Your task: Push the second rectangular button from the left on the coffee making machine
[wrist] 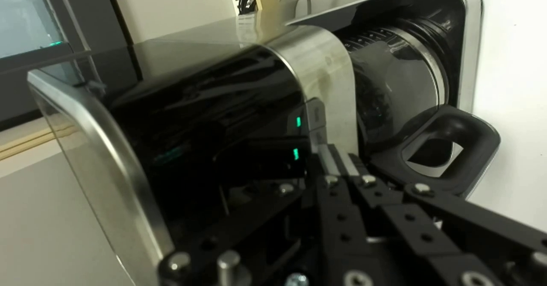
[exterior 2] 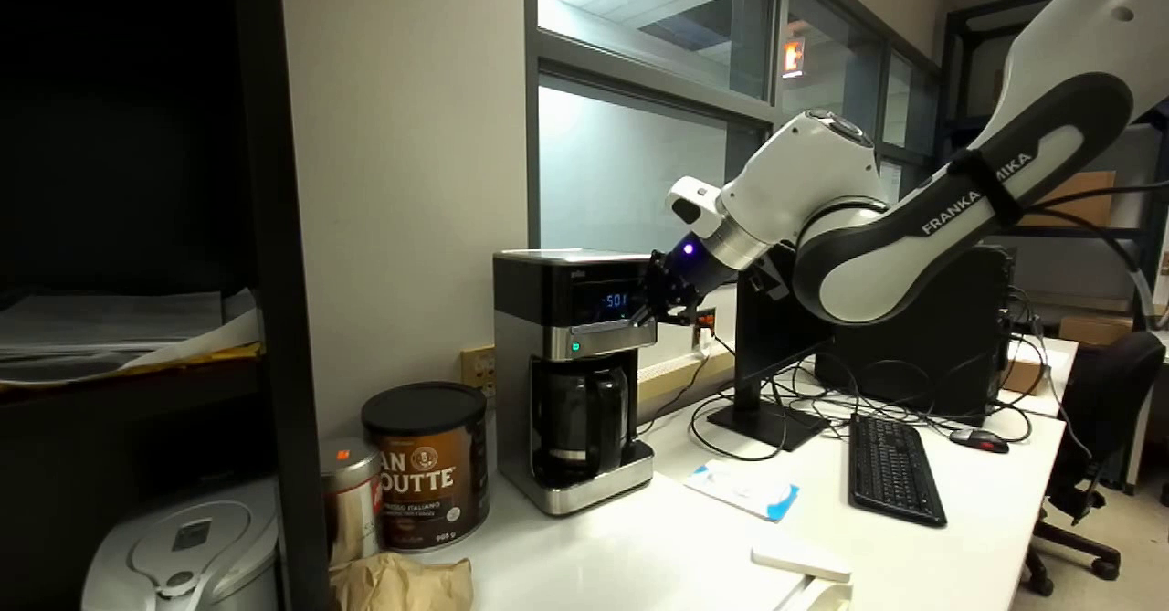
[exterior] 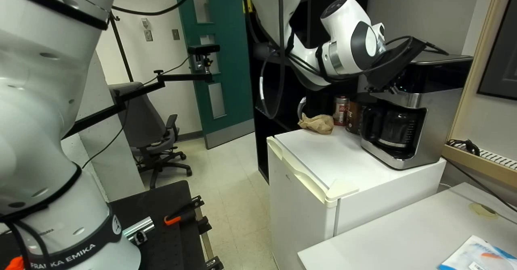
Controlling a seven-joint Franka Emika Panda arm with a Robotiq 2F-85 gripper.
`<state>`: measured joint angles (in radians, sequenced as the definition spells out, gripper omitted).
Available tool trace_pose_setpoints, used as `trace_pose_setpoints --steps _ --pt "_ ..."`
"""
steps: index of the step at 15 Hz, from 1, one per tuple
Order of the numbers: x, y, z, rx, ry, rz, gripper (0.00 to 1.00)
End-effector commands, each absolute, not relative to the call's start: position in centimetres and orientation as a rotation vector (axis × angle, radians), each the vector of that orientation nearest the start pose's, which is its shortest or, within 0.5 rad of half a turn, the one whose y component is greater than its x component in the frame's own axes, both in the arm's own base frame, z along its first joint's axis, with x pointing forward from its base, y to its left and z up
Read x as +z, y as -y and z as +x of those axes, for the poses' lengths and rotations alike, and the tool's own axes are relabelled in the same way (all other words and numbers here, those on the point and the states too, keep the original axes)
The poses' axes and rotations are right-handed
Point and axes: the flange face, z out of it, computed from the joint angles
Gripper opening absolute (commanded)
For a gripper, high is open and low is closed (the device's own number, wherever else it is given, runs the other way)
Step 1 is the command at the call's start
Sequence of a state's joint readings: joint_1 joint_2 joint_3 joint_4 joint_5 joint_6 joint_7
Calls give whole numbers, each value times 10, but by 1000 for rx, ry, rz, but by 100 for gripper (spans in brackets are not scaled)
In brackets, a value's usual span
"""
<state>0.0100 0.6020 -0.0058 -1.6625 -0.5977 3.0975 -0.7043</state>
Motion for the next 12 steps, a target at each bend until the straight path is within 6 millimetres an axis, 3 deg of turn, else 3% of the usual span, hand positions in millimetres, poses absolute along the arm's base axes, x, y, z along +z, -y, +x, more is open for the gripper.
trace_pose_setpoints --steps 1,12 --pt "340 -46 733 871 -1481 1968 0" --pt "335 -41 729 861 -1483 1977 0"
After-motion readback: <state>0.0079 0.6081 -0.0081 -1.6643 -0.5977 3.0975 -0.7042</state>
